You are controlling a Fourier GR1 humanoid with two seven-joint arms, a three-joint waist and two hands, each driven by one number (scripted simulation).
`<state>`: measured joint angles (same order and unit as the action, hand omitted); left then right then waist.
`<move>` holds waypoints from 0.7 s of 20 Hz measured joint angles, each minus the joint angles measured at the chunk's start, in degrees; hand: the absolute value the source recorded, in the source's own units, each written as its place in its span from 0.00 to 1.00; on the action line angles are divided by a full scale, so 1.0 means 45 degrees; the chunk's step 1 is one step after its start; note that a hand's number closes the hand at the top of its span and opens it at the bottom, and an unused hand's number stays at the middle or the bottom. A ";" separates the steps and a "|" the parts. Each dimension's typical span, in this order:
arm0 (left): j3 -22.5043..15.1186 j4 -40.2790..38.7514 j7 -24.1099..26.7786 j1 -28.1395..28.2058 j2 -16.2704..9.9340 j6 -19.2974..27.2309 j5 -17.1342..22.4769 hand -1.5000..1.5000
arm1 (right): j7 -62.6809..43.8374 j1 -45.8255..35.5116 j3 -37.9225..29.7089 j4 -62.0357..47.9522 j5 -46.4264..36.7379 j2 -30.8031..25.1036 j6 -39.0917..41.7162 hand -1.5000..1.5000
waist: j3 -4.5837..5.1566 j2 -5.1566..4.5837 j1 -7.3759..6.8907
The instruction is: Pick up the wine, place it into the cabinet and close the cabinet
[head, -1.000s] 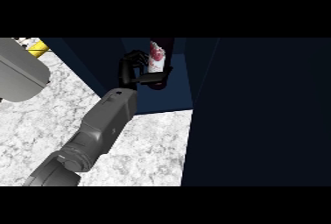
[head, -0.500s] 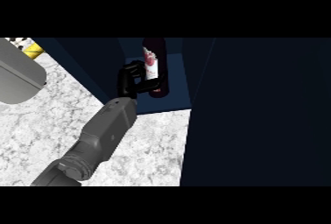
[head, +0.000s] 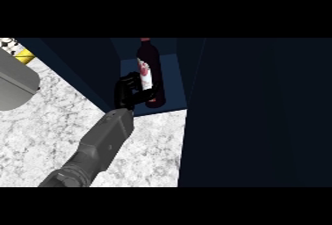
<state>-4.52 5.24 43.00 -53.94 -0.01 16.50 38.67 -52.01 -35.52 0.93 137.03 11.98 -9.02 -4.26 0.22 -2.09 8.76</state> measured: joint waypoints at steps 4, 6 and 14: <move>-0.0199 -0.0016 0.0058 0.0429 0.0002 -0.0143 0.0152 1.00 | -0.0037 -0.0208 -0.0001 -0.0029 0.0097 0.0009 -0.0014 0.00 | 0.0011 0.0014 0.0094; -0.0306 -0.0011 0.0103 0.0573 0.0001 -0.0076 0.0209 1.00 | -0.0034 -0.0197 -0.0069 -0.0031 0.0187 0.0010 0.0027 0.00 | 0.0013 0.0002 0.0201; -0.0754 0.0202 0.0215 0.0746 0.0003 0.0530 0.0437 1.00 | 0.0036 -0.0129 -0.0150 -0.0072 0.0324 0.0089 0.0108 0.00 | 0.0016 -0.0007 0.0349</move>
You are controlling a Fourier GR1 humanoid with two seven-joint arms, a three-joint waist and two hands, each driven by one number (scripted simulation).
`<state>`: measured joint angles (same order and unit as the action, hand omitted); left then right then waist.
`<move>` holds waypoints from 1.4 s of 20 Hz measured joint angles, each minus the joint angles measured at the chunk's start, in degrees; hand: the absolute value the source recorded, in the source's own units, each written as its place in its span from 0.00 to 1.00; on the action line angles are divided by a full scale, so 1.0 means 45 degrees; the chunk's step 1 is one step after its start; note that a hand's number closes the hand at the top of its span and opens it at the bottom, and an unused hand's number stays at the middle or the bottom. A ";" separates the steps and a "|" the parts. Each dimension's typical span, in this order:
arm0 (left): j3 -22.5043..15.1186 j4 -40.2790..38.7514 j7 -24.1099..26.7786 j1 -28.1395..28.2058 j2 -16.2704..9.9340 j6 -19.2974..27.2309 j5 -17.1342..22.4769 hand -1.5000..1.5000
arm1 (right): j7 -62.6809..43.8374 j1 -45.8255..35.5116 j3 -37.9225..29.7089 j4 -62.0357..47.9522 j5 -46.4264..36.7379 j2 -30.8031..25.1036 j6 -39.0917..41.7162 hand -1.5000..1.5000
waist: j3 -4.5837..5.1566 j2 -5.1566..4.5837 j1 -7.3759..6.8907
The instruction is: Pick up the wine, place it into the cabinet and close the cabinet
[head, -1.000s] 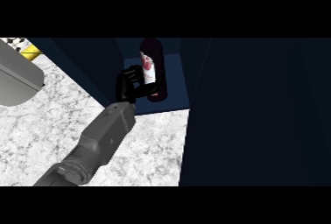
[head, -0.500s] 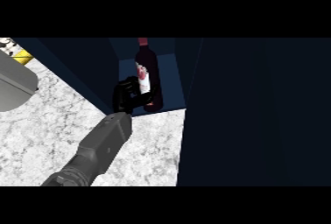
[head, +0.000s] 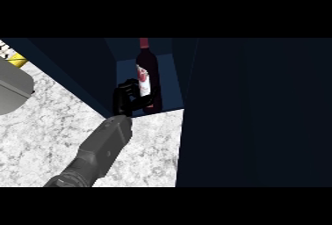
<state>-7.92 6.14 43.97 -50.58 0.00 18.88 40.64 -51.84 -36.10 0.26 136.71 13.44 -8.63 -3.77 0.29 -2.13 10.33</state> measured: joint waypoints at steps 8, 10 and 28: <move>-0.0384 0.0348 -0.0238 -0.0350 0.0000 0.0485 0.0366 1.00 | 0.0084 0.0056 0.0010 -0.0100 0.0122 0.0064 0.0087 0.00 | -0.0001 -0.0023 0.0026; -0.0423 0.0425 -0.0350 -0.0599 0.0000 0.0712 0.0491 1.00 | 0.0062 0.0123 -0.0030 -0.0031 0.0147 0.0059 0.0078 0.00 | -0.0004 -0.0009 0.0054; -0.0427 -0.0088 -0.1834 -0.3008 -0.0001 0.1895 0.1018 1.00 | 0.0498 0.0779 -0.0534 -0.0068 0.0332 -0.0100 0.0475 0.00 | -0.0043 -0.0133 -0.0249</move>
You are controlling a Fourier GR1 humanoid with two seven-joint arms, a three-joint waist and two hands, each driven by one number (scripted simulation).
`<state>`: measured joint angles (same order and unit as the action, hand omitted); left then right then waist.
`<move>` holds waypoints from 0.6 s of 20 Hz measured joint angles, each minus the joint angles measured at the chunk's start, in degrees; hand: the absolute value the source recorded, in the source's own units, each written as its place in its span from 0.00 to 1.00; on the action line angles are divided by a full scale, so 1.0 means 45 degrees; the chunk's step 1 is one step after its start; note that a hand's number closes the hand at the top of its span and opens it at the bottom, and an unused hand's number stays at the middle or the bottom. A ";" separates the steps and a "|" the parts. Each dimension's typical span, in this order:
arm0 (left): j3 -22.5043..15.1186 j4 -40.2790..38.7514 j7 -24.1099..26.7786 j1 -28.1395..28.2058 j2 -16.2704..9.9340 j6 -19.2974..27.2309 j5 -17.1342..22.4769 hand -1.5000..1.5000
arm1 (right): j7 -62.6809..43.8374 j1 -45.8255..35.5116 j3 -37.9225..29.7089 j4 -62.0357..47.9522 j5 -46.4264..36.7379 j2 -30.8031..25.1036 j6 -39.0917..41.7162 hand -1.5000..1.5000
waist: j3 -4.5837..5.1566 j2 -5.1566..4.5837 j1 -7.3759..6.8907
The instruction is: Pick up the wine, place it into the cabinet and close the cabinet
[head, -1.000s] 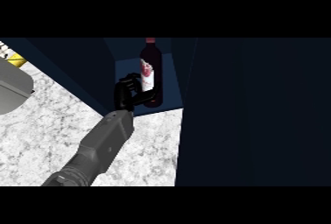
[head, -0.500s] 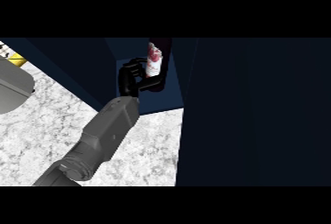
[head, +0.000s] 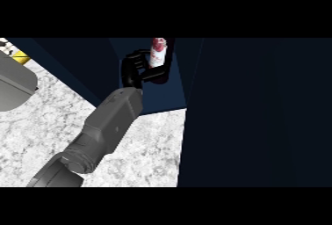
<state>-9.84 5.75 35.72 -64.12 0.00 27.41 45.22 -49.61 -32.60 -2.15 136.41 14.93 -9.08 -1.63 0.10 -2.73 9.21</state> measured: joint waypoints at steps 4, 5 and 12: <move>0.0178 -0.0246 -0.0348 -0.0345 -0.0042 0.0095 0.0114 1.00 | 0.0005 -0.0016 -0.0089 0.0005 0.0003 -0.0040 0.0003 0.00 | 0.0002 -0.0030 -0.0065; 0.0222 -0.0290 -0.0369 -0.0413 -0.0046 0.0126 0.0137 1.00 | 0.0055 -0.0003 -0.0109 0.0005 0.0004 -0.0046 0.0029 0.00 | 0.0000 -0.0043 -0.0082; -0.0345 -0.0926 -0.0314 -0.0718 -0.0293 0.0937 -0.0550 1.00 | 0.0188 0.0022 -0.0192 -0.0025 0.0023 -0.0039 0.0101 0.00 | -0.0014 -0.0137 -0.0057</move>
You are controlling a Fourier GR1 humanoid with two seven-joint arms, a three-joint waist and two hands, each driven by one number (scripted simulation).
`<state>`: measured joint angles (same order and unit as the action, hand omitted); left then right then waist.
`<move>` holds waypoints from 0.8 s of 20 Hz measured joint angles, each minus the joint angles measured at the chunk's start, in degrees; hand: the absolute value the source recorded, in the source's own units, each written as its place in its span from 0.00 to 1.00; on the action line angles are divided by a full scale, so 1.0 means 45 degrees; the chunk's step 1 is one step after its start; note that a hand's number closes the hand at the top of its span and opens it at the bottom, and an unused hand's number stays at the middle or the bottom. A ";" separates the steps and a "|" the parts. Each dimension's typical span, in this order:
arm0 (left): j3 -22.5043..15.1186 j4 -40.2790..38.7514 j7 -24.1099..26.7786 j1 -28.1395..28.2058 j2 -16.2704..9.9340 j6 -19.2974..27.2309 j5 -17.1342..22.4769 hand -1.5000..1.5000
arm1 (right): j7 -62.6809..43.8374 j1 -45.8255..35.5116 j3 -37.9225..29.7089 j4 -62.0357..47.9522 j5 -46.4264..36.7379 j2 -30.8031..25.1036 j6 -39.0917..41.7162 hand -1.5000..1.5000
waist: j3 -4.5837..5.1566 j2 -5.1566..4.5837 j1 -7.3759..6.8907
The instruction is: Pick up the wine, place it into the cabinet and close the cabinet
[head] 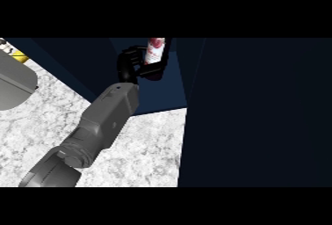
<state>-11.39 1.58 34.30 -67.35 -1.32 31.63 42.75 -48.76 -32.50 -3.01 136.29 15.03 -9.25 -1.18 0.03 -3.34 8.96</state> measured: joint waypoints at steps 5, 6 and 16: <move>-0.0804 -0.0246 -0.0052 0.0071 -0.0466 0.1013 -0.0850 1.00 | -0.0012 -0.0027 -0.0011 -0.0002 0.0029 -0.0044 0.0106 0.00 | -0.0003 -0.0040 0.0054; -0.0909 -0.0269 -0.0040 0.0128 -0.0503 0.1205 -0.0962 1.00 | 0.0008 -0.0043 0.0020 -0.0001 0.0030 -0.0023 0.0107 0.00 | 0.0000 -0.0060 0.0073; -0.1648 -0.0178 -0.0435 0.0514 -0.0857 0.2558 -0.1773 1.00 | 0.0088 -0.0119 0.0079 -0.0012 0.0057 0.0039 0.0170 0.00 | 0.0000 -0.0147 0.0226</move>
<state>-18.81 0.78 32.35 -65.04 -5.18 43.14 34.77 -48.36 -33.03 -2.65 136.24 15.29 -9.08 -0.41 0.03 -4.00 9.97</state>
